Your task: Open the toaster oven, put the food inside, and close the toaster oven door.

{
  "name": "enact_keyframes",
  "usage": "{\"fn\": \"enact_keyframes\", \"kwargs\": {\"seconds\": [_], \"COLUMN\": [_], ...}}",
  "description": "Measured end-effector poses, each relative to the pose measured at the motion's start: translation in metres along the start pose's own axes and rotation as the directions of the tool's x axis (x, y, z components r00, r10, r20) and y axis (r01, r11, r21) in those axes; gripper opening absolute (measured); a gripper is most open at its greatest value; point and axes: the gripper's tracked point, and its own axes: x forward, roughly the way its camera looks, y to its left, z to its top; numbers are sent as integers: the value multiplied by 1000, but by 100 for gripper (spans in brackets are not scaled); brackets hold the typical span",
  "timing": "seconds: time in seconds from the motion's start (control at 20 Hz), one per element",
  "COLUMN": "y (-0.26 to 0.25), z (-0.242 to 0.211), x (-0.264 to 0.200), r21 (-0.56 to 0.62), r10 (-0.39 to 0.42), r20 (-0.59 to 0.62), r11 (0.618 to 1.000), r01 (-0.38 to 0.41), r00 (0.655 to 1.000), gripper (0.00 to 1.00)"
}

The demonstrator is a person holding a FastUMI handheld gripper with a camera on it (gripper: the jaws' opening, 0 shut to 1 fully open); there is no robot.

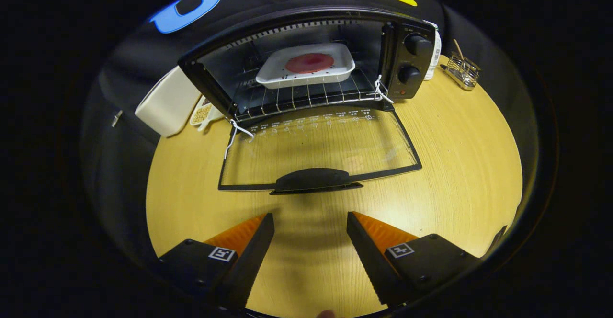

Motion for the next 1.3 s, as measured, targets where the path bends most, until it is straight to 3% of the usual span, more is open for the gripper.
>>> {"fn": "enact_keyframes", "kwargs": {"seconds": [0.65,1.3], "y": [-9,-2], "z": [14,34], "x": [37,-11], "r21": [-63,-42], "r10": [-87,-30], "r20": [27,172], "r11": [994,998], "r01": [89,37], "r00": [996,985], "gripper": [99,99]}}
